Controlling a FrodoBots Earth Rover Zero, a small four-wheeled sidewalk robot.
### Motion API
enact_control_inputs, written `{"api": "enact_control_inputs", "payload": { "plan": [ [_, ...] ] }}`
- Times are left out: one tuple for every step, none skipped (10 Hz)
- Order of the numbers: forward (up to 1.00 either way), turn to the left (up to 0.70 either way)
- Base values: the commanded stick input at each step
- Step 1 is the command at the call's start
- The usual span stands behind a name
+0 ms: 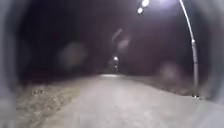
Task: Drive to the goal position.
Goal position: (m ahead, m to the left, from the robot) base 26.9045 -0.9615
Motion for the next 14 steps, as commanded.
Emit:
{"api": "enact_control_inputs", "payload": {
  "plan": [
    [1.0,0.16],
    [1.0,0.06],
    [1.0,0.04],
    [1.0,0.03],
    [1.0,0.03],
    [1.0,0.1],
    [1.0,0.23],
    [1.0,0.22],
    [1.0,0.07],
    [1.0,0.07],
    [1.0,0.1],
    [1.0,0.1],
    [1.0,0.03],
    [1.0,0.03]
  ]
}}
